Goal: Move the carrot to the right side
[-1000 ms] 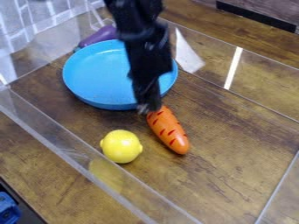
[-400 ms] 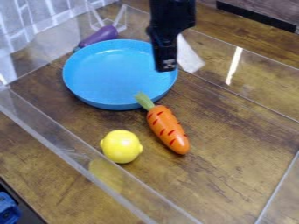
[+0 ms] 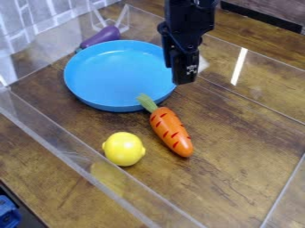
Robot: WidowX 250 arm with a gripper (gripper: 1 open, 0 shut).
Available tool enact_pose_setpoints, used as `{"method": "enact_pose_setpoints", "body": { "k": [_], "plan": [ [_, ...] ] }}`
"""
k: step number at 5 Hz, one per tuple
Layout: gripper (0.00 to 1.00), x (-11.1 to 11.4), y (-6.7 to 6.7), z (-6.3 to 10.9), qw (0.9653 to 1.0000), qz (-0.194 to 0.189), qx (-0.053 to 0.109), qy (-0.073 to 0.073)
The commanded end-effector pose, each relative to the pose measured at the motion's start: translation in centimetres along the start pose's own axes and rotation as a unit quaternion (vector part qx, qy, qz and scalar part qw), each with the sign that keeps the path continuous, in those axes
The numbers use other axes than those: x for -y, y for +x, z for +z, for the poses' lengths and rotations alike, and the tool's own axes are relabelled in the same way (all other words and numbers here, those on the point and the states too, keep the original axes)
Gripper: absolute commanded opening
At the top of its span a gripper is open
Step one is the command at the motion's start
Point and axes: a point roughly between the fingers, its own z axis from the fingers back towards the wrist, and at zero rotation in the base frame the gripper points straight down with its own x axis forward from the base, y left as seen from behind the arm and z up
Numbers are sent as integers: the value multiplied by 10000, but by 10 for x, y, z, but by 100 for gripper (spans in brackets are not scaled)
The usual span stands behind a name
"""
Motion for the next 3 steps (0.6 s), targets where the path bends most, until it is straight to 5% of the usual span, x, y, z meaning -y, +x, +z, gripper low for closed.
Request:
{"method": "enact_pose_setpoints", "body": {
  "k": [1,3],
  "plan": [
    [100,-9,9,12,9995,-128,276,121],
    [100,-14,-2,-1,9996,-156,224,75]
  ]
}}
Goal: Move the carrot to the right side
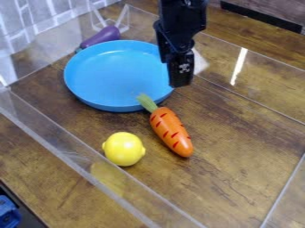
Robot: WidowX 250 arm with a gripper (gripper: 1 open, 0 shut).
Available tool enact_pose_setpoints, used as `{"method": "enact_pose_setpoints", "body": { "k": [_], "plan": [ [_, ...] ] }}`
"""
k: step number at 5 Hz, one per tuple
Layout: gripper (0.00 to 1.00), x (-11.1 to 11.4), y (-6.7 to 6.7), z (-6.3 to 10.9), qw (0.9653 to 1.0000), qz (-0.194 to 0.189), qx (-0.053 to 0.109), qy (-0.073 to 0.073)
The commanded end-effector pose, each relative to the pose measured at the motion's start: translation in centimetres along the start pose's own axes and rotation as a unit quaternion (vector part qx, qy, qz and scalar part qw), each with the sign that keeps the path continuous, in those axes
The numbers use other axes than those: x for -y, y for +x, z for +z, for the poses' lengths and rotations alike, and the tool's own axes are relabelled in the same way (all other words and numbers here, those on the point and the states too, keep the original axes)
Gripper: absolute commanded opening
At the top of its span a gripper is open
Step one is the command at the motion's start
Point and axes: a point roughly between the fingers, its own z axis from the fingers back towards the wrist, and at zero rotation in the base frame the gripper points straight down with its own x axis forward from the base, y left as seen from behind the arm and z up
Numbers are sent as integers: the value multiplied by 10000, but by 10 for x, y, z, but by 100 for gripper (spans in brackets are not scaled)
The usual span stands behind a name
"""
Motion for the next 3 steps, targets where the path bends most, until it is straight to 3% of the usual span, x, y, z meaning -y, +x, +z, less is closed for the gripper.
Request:
{"method": "enact_pose_setpoints", "body": {
  "k": [1,2,3],
  "plan": [
    [100,-6,3,7,9997,89,148,151],
    [100,-12,1,-8,9997,-139,171,62],
    [100,-14,1,-31,9995,-296,91,29]
  ]
}}
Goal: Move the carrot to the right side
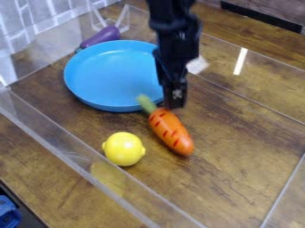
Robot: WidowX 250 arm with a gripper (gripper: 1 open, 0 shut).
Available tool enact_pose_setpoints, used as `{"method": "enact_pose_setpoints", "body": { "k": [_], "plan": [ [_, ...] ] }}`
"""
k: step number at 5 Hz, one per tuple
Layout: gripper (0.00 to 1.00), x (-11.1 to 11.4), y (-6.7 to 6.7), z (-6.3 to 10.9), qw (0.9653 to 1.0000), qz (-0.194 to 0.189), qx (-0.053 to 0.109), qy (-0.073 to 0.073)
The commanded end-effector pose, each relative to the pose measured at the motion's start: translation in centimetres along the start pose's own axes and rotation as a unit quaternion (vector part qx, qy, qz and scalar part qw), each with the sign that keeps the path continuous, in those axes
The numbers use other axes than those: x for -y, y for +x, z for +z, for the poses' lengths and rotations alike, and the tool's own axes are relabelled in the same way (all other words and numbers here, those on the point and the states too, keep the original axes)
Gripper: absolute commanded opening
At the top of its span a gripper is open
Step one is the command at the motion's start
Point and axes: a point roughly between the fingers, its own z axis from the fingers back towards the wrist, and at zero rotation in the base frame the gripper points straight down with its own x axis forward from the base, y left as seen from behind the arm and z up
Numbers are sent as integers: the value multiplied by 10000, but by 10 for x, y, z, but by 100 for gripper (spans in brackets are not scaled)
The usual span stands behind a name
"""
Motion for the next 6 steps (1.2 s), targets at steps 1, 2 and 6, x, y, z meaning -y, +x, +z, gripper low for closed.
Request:
{"method": "enact_pose_setpoints", "body": {
  "k": [1,2,6],
  "plan": [
    [100,-12,10,-1,9994,-245,161,207],
    [100,-8,12,-14,9997,-20,104,202],
    [0,-2,27,-34,9981,555,-38,280]
  ]
}}
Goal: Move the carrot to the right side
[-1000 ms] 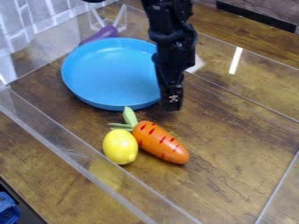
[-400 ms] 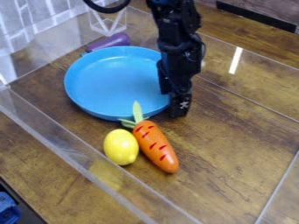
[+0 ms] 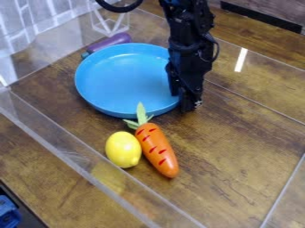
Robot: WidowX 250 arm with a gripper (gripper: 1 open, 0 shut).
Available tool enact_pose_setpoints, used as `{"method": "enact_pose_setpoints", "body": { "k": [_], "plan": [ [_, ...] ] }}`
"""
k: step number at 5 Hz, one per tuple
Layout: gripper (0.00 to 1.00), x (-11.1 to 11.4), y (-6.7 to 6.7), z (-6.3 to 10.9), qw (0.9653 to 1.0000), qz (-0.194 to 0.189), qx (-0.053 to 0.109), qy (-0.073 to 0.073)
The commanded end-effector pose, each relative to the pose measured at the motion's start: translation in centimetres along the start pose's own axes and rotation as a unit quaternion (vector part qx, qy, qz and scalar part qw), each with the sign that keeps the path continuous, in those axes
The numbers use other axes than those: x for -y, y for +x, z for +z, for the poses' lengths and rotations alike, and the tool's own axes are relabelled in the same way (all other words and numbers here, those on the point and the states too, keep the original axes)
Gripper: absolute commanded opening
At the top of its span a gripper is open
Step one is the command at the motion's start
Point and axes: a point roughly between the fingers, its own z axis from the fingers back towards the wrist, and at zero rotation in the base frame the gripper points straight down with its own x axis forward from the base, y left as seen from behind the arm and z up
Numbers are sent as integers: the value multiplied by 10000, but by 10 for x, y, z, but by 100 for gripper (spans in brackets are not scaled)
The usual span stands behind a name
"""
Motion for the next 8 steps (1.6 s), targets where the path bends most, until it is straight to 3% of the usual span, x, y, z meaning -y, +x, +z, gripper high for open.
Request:
{"method": "enact_pose_setpoints", "body": {
  "k": [1,3,5,8],
  "plan": [
    [100,10,-8,-1,9999,64,-69,-100],
    [100,19,-17,-1,9986,497,-88,-159],
    [100,11,-38,1,9939,1084,-133,-173],
    [100,12,-44,9,9974,600,-51,-401]
  ]
}}
